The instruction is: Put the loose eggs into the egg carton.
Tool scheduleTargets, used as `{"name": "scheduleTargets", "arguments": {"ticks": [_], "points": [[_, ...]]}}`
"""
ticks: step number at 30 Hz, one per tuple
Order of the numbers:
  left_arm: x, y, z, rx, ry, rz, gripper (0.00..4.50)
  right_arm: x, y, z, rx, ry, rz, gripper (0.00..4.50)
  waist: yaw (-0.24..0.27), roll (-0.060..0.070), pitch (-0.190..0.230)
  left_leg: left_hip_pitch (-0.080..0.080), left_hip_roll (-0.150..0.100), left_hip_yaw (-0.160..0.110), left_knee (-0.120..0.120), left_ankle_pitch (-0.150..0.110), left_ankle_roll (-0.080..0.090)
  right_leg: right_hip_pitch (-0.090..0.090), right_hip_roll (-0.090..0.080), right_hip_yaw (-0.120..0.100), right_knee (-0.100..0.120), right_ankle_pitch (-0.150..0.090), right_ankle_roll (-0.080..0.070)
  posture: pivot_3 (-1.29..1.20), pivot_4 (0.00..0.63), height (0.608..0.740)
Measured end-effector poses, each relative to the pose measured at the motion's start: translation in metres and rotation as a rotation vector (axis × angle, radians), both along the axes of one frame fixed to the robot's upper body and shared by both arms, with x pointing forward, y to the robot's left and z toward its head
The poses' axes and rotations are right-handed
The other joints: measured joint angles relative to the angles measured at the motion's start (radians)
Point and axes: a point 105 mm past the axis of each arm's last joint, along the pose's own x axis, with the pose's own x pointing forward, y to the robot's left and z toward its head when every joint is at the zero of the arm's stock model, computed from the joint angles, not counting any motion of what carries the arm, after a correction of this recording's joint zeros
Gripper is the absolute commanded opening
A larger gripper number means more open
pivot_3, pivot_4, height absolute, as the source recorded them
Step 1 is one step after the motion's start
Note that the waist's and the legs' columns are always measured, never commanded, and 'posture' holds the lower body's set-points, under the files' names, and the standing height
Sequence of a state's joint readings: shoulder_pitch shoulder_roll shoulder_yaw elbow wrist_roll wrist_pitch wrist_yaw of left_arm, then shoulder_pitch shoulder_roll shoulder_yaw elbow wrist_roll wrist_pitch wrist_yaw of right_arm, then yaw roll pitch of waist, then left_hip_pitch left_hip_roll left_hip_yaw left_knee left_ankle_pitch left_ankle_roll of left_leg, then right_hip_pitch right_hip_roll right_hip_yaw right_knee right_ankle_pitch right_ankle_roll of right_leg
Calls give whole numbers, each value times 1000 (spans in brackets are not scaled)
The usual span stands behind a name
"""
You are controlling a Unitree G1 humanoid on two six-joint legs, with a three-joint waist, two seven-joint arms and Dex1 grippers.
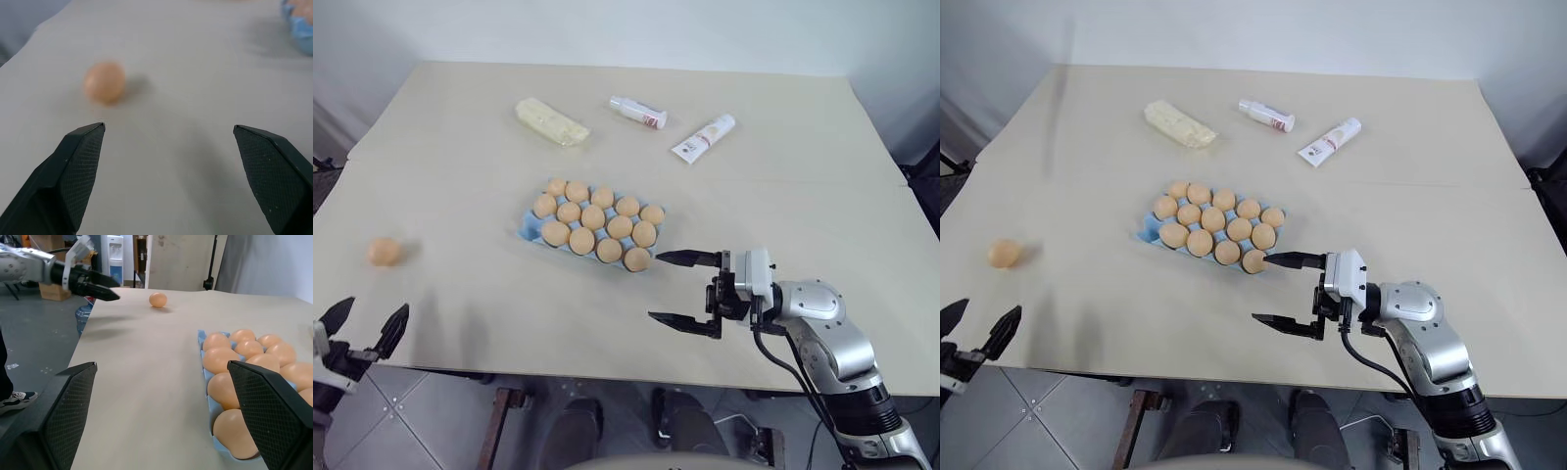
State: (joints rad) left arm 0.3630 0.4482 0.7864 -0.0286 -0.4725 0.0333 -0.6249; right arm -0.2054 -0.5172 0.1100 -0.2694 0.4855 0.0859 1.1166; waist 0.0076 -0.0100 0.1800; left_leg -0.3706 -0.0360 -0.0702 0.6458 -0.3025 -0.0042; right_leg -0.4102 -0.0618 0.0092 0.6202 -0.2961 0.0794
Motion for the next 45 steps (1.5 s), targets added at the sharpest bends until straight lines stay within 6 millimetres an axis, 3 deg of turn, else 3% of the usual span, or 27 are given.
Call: {"name": "scheduleTargets", "arguments": {"ticks": [9, 13, 17, 22, 28, 31, 37, 43, 45], "points": [[14, 16, 14, -62, -101, 133, 4478, 0, 0, 0, -1, 1, -1, 4500, 12, 0, 0, 0, 0, 0, 0, 0, 0, 0, 0, 0, 0, 0, 0, 0, 150, 740], [46, 45, 34, -86, -112, 256, 4478, 2, 0, 2, 0, -8, -4, 4500, 19, -1, -1, 0, 0, -2, 1, 0, -1, 0, 1, -2, 2, 0, 0, 0, 150, 740], [85, 57, 51, -85, -76, 300, 4478, 2, 0, 1, 4, -4, -16, 4500, 16, -1, -1, 0, -2, -1, 1, 1, 0, 0, 0, -1, 2, 1, 1, 0, 150, 740], [118, 50, 31, -130, 39, 256, 4478, 3, 1, 1, 8, -6, -27, 4500, 2, -2, -1, -1, -1, 0, -1, -1, -1, -3, 1, -1, 1, 1, 1, 0, 150, 740], [128, 50, 16, -106, 137, 235, 4478, 4, 2, 2, 19, -7, -40, 4500, -12, -2, -1, -1, -1, 1, -1, -1, -2, -4, 1, -1, 1, 1, 1, 0, 150, 740], [126, 55, 13, -93, 155, 243, 3887, 3, 1, -1, 21, 6, -51, 4500, -9, -2, -1, -1, -1, 1, -1, -1, -2, -3, 1, -1, 2, 1, 1, 0, 150, 740], [129, 52, 8, -90, 169, 215, 2056, 3, 0, -2, 24, 12, -62, 4500, -8, -2, -1, -1, -1, 0, 1, 0, -2, -3, 0, 0, 4, 1, 1, 0, 150, 740], [133, 44, 15, -60, 136, 158, 2056, 3, 0, -3, 24, 13, -63, 4500, -8, -2, -1, -1, -1, 0, 0, 0, -2, -3, 0, -1, 3, 1, 1, 0, 150, 740], [139, 16, 29, 6, 66, -12, 2056, 1, -1, -5, 23, 23, -69, 4500, -8, -2, -1, -1, -1, 0, 0, 0, -2, -3, 0, 0, 2, 1, 1, 0, 150, 740]]}}
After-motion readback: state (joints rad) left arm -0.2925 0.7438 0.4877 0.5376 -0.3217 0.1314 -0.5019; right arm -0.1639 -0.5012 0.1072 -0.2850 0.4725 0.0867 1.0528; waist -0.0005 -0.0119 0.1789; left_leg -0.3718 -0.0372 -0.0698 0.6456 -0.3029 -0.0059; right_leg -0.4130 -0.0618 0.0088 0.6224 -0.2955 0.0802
